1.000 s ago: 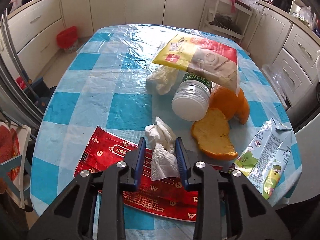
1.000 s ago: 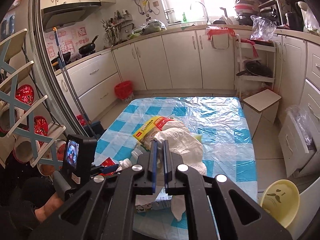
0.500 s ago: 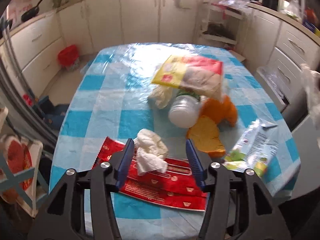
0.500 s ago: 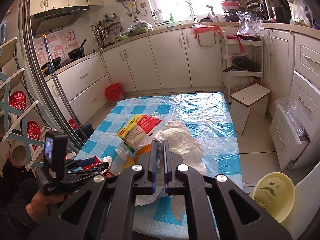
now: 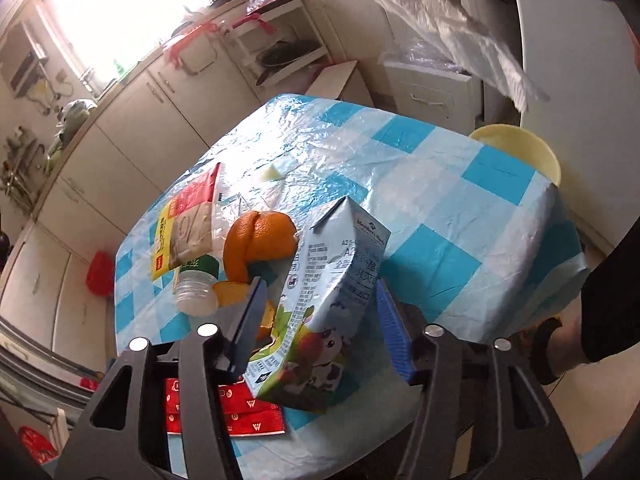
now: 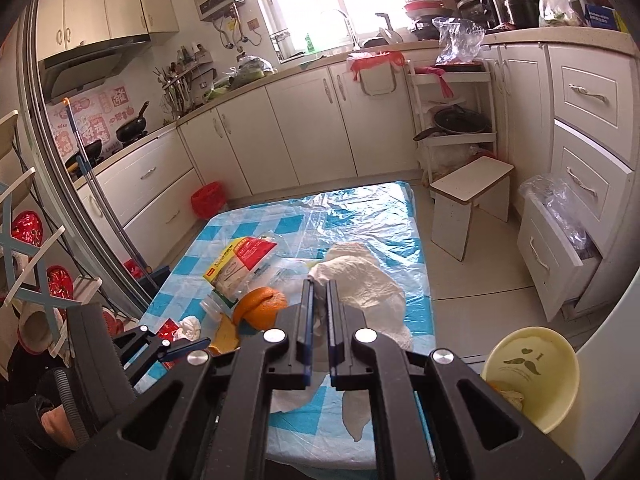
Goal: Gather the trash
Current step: 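Grasp the milk carton with the left tool while the right tool holds the bag, then carry the carton with the left tool while the right tool drops the bag into the bin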
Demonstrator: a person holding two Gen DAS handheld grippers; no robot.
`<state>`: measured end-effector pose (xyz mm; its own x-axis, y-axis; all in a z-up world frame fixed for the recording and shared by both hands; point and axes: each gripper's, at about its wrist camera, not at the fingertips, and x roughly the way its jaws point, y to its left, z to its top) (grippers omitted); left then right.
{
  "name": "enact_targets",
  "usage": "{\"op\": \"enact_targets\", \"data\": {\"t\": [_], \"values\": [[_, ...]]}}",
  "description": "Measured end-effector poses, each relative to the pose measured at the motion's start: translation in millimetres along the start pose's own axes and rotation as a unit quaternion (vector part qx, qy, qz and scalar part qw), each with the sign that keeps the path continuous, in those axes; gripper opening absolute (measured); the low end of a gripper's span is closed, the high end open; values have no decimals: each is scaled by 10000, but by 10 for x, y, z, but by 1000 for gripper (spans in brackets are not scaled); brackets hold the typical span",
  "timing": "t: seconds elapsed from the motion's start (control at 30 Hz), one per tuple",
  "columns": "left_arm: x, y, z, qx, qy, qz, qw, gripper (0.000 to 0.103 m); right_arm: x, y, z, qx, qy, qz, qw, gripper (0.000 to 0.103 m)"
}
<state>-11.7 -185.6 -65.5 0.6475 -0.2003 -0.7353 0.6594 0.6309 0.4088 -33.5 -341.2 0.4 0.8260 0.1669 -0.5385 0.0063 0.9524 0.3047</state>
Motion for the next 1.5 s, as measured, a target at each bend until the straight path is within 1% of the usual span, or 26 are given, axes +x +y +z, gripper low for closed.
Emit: {"op": "enact_targets", "data": {"t": [0.03,0.07,0.17,0.23,0.27,0.33,0.4,0.47,0.53,0.57,0.63,0.67,0.77,0.9,1.0,1.07,1.17,1.27,1.4,1.5], "values": [[40,-32,13,75,47,18,10000,43,-9,-35,-6,37,-2,-18,10000,7],[85,-52,18,123,105,44,9999,34,-16,-74,-18,80,1,-30,10000,7],[158,-51,31,131,92,135,9998,31,-28,-180,-36,216,10,-43,9998,7],[166,-7,54,12,53,155,9999,28,-34,-229,-42,255,-12,-59,9997,7],[158,26,68,-96,27,126,9999,28,-29,-256,-42,284,-3,-61,9996,7],[120,139,100,-468,-66,-56,9989,27,-18,-288,-45,336,17,-56,9994,7],[79,283,120,-952,-156,-337,9948,27,-25,-304,-43,334,-3,-60,9994,7],[34,452,109,-1479,-249,-702,9862,27,-35,-341,-52,362,-11,-56,9993,7],[-8,634,75,-2043,-365,-1182,9711,27,-45,-375,-62,397,-15,-64,9992,7],[-27,725,53,-2304,-428,-1411,9619,27,-52,-387,-62,413,-22,-69,9991,7],[-61,821,26,-2630,-522,-1692,9484,27,-66,-413,-63,439,-39,-83,9990,7],[-82,862,20,-2744,-571,-1766,9435,27,-77,-427,-63,454,-48,-90,9989,7],[-142,868,47,-2828,-671,-1841,9390,27,-114,-470,-62,501,-89,-128,9986,7],[-223,779,172,-2760,-813,-1921,9383,27,-166,-577,-54,637,-119,-215,9977,7],[-279,664,331,-2708,-914,-2034,9364,27,-215,-753,-25,812,-113,-373,9959,7],[-331,566,461,-2656,-1007,-2134,9348,27,-240,-947,-13,1006,-38,-494,9937,7],[-381,390,696,-2549,-1140,-2325,9317,27,-210,-1298,-29,1327,244,-760,9879,7],[-379,192,927,-2437,-1225,-2507,9289,27,-85,-1656,-85,1595,696,-1020,9794,7],[-284,-103,1196,-2348,-1226,-2734,9247,27,155,-2079,-199,1904,1293,-1259,9650,7],[-188,-323,1338,-2313,-1178,-2867,9222,27,332,-2316,-273,2053,1608,-1369,9556,7]]}}
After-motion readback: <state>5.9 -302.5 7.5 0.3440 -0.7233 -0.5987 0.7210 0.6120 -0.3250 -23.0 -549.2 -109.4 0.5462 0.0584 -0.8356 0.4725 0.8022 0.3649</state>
